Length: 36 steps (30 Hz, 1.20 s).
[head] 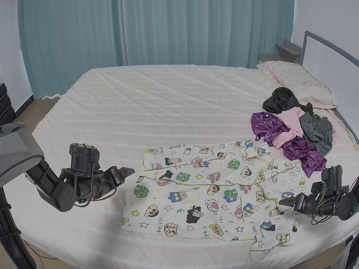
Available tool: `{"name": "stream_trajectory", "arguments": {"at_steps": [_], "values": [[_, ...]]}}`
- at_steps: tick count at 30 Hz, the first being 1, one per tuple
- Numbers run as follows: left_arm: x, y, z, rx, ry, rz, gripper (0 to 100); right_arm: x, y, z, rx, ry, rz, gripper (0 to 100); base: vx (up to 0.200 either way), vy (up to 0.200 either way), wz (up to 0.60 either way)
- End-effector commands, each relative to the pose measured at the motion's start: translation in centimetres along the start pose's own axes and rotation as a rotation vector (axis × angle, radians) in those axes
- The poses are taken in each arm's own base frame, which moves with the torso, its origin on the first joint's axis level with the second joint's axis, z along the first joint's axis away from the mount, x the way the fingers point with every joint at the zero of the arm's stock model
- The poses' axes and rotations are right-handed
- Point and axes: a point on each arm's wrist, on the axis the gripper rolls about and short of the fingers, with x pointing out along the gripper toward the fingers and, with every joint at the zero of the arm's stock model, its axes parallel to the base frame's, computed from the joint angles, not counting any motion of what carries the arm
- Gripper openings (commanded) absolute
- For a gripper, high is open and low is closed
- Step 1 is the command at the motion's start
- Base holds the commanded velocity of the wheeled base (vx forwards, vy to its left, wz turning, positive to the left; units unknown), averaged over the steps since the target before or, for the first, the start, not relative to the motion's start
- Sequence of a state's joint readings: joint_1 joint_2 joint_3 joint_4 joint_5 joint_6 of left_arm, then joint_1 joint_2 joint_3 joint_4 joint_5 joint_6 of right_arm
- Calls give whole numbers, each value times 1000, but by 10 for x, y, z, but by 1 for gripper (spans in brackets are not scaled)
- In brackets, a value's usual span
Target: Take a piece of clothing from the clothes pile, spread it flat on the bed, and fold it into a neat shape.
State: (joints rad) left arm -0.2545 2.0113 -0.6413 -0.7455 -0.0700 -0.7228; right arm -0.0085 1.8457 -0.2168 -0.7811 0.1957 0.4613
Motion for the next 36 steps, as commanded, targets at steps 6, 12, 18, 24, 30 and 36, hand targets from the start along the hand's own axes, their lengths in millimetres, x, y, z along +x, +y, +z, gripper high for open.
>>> {"name": "stream_trajectory", "arguments": {"at_steps": [6, 12, 18, 24, 30, 36], "values": [[-12, -6, -27, -64, 77, -4, 100, 11, -1, -18, -21, 98, -32, 100, -100, 0, 0], [-16, -7, -55, -34, 166, 10, 100, 14, -6, -25, -60, 128, -82, 100, -200, 0, 0], [-22, -5, -74, 0, 224, 28, 100, 5, -8, -29, -115, 106, -132, 100, 0, 0, 0], [-14, -4, -75, 3, 223, 41, 100, 11, -10, -31, -130, 129, -136, 100, 0, 0, 0], [7, 0, -80, 7, 202, 111, 100, 17, -3, -32, -148, 124, -84, 100, 0, 0, 0], [21, 0, -80, -9, 180, 136, 100, 25, 1, -39, -175, 141, -67, 100, 0, 0, 0]]}}
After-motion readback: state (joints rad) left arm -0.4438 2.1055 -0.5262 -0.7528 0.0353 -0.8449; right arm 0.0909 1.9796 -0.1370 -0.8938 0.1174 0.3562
